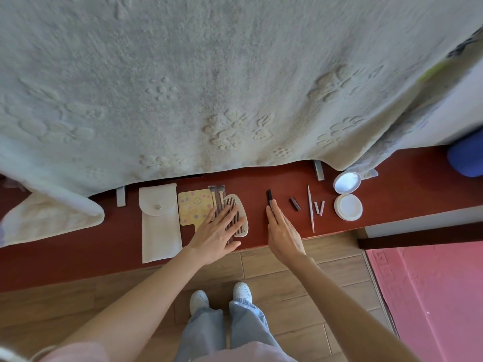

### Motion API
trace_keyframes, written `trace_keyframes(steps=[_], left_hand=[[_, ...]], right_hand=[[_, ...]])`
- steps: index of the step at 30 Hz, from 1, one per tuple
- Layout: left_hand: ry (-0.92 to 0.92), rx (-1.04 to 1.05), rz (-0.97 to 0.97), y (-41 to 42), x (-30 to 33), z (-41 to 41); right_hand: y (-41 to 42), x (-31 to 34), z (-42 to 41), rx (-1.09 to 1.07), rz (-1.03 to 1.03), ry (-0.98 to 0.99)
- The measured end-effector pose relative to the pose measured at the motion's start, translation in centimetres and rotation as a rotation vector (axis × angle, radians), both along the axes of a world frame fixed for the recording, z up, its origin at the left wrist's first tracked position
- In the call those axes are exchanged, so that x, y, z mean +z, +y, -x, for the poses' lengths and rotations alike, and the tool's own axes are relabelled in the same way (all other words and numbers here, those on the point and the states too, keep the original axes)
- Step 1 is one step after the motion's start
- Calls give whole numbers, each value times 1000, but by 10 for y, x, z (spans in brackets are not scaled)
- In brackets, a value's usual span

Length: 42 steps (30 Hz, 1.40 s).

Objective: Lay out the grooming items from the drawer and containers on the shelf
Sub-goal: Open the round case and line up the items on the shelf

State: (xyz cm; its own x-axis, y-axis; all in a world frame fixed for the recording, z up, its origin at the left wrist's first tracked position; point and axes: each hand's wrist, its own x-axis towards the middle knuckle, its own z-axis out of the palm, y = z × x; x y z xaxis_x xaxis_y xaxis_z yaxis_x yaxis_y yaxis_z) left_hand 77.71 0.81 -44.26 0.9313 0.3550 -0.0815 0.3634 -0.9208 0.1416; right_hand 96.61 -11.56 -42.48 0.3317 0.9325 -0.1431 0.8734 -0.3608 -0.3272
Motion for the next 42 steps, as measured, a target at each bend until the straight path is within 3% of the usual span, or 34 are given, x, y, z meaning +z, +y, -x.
trace_keyframes(steps=[23, 34, 42], left_hand=[[31, -9, 19, 3, 0, 0], [33, -26, -7, 0, 8, -4], [37, -67, 41, -6, 13, -30]], right_hand=[[13, 6, 37, 133, -43, 136], [19, 17, 44, 21, -61, 162], [0, 17, -13, -136, -48, 0]])
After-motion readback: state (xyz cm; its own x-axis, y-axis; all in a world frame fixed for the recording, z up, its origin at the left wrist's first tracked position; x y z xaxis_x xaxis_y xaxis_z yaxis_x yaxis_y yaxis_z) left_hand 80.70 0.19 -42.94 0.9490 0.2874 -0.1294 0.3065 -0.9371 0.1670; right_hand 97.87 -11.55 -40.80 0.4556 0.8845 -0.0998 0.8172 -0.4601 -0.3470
